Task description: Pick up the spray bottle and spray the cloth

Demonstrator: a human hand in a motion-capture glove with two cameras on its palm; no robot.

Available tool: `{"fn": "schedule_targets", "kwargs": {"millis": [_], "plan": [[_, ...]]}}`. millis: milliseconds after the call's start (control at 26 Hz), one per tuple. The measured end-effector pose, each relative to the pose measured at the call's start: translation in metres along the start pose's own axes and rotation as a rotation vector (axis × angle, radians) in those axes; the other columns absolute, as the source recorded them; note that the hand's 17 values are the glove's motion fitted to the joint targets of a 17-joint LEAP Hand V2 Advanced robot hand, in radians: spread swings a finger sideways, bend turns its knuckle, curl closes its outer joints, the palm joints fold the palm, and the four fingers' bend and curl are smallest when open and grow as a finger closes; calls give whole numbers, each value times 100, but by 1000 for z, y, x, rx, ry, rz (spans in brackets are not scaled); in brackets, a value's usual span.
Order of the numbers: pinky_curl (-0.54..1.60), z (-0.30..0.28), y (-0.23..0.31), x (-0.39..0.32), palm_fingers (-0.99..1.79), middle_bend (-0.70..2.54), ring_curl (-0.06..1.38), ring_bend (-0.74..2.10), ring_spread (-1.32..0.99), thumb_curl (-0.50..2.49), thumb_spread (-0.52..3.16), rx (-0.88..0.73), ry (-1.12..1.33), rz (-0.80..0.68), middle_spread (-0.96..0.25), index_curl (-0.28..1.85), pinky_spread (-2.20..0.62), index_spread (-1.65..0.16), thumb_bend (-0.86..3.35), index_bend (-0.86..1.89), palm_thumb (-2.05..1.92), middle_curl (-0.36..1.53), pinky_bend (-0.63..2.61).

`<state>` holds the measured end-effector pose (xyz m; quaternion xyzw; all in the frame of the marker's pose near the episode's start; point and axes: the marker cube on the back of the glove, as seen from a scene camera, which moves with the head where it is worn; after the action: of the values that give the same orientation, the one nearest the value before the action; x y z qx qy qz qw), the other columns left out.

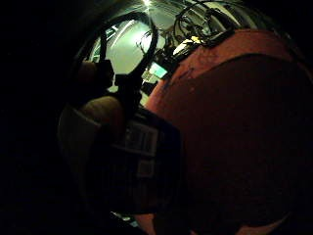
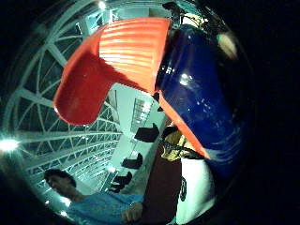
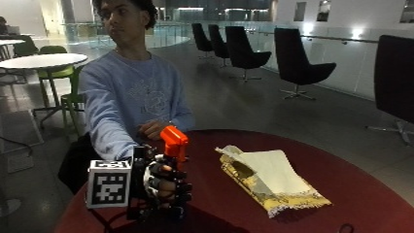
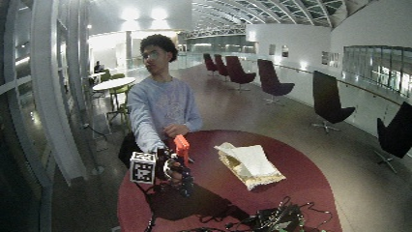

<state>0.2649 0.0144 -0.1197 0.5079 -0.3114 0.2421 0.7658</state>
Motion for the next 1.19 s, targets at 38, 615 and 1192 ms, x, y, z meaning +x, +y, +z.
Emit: {"fn": "schedule_targets", "kwargs": {"millis": [38, 615, 1192], "plan": [[33, 1, 1, -3, 98, 27, 35, 48, -5, 46, 89, -33, -11, -4, -6, 30, 26, -30, 8, 14, 92, 41, 21], [36, 49, 21, -77, 114, 19, 38, 52, -4, 47, 95, -661, -45, -62, -6, 35, 22, -23, -3, 16, 75, 41, 23], [36, 102, 61, -95, 112, 20, 39, 50, -1, 46, 106, -930, 122, 188, -6, 37, 24, -19, -3, 15, 68, 42, 22]]}}
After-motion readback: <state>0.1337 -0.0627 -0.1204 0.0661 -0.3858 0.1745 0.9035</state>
